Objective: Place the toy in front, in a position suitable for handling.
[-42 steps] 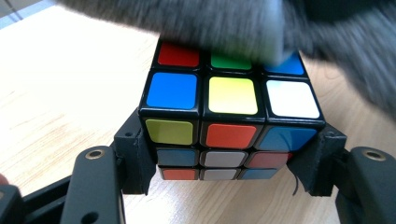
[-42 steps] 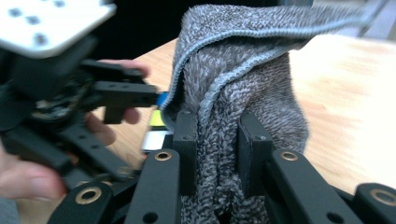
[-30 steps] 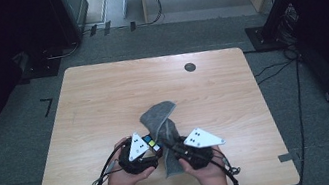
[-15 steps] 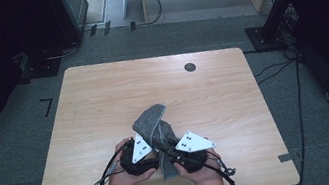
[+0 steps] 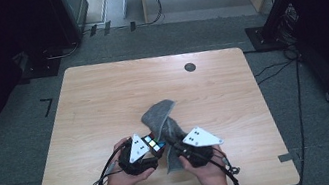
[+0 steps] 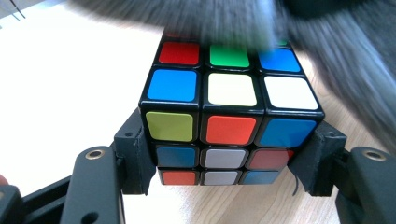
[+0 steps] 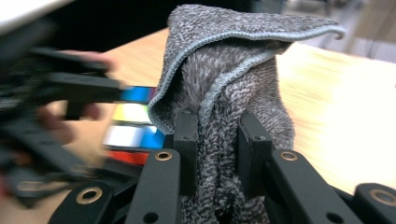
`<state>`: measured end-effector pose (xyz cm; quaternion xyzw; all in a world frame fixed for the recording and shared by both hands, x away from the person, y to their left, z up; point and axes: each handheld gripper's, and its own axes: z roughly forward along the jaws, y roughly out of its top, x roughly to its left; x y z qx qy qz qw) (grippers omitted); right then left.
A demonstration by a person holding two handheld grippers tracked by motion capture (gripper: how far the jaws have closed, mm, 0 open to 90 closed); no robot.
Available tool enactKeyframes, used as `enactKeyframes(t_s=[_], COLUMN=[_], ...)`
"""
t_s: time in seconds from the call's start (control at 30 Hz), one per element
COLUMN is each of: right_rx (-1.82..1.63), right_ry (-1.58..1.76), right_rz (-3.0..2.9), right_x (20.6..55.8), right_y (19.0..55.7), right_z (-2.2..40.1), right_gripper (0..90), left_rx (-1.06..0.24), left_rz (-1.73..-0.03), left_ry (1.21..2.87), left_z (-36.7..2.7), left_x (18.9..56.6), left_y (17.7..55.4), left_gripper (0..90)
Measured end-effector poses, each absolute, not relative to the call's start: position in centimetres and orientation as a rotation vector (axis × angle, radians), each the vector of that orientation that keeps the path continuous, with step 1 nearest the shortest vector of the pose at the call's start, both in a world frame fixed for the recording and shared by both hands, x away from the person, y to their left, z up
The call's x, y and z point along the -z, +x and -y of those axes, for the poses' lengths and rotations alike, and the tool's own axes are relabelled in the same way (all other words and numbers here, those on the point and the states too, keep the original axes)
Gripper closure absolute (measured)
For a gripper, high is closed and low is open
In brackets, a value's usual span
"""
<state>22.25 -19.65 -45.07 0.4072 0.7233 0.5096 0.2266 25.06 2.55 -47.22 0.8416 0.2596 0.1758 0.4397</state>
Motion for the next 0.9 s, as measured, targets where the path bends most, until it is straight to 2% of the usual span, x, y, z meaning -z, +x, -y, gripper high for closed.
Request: enactKeyframes(t_s=[0.1, 0.37, 0.6, 0.8, 0.9], right_rx=[-1.353, -1.39, -1.376, -1.425, -1.42], right_ry=[1.12, 0.885, 1.022, 0.871, 0.901], right_rz=[-1.978, -2.065, -1.998, -2.08, -2.067], right_x=[44.9, 44.4, 44.4, 44.3, 44.3], right_y=[22.1, 20.1, 21.5, 20.0, 20.3], right_z=[20.0, 16.9, 19.3, 16.9, 17.3], right_gripper=[73.9, 73.4, 73.5, 73.6, 73.7], left_rx=[-0.429, -0.461, -0.449, -0.461, -0.459], left_rz=[-0.65, -0.61, -0.619, -0.604, -0.607], left_ry=[2.076, 2.101, 2.095, 2.113, 2.1], left_z=[-2.6, -2.0, -2.2, -1.7, -2.0], left_x=[47.2, 47.2, 47.2, 47.3, 47.1], left_y=[25.2, 24.6, 24.7, 24.5, 24.5], left_gripper=[34.4, 34.4, 34.4, 34.4, 34.4])
